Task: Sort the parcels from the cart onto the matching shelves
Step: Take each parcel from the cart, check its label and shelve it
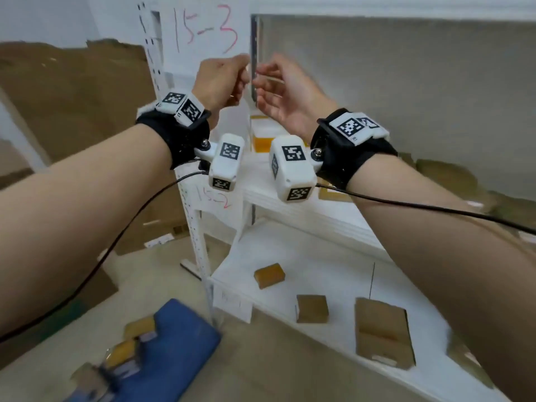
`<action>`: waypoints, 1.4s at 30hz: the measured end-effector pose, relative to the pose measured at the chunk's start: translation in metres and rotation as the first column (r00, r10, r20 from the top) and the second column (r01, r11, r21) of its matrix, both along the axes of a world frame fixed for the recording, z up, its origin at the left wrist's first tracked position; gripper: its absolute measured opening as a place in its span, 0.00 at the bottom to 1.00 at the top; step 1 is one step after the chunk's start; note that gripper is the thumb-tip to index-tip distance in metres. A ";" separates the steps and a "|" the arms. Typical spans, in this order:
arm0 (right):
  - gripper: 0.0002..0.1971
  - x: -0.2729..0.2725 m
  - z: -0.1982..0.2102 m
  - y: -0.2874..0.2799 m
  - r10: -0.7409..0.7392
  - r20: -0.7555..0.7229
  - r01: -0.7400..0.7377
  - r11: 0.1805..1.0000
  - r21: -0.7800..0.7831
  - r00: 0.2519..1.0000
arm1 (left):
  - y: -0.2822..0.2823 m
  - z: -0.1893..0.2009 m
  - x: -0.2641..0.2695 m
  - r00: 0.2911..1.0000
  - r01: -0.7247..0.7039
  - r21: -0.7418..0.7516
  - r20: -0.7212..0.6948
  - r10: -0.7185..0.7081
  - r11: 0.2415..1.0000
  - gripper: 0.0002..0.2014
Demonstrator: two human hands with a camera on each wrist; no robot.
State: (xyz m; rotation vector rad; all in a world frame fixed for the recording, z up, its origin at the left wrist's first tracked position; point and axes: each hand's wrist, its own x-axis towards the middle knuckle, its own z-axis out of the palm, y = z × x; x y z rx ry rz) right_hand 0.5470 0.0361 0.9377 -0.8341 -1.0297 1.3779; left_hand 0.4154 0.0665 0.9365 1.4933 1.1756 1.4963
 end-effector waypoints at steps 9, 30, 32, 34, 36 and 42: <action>0.05 -0.076 -0.150 0.017 0.022 0.104 0.011 0.950 -0.313 0.994 | 0.008 -0.176 -0.123 0.991 -0.071 -0.429 -0.131 0.016 0.900 0.18; 0.09 -0.330 -0.538 -0.009 -0.013 0.111 0.103 0.480 -0.871 0.994 | -0.098 -0.540 -0.419 0.986 -0.132 -0.938 -0.158 -0.057 0.321 0.17; 0.09 -0.353 -0.572 -0.015 0.020 0.118 0.097 0.444 -0.891 0.993 | -0.110 -0.572 -0.441 0.984 -0.145 -0.956 -0.166 -0.060 0.253 0.18; 0.08 -0.369 -0.602 -0.022 0.060 0.112 0.079 0.401 -0.913 0.992 | -0.124 -0.605 -0.459 0.980 -0.173 -0.964 -0.188 -0.061 0.202 0.18; 0.07 -0.384 -0.634 -0.027 0.097 0.108 0.067 0.356 -0.932 0.989 | -0.135 -0.640 -0.477 0.984 -0.164 -0.971 -0.174 -0.040 0.172 0.22; 0.06 -0.413 -0.714 -0.026 0.211 0.118 0.060 0.260 -0.964 0.970 | -0.155 -0.710 -0.502 0.970 -0.192 -0.980 -0.181 0.165 0.051 0.11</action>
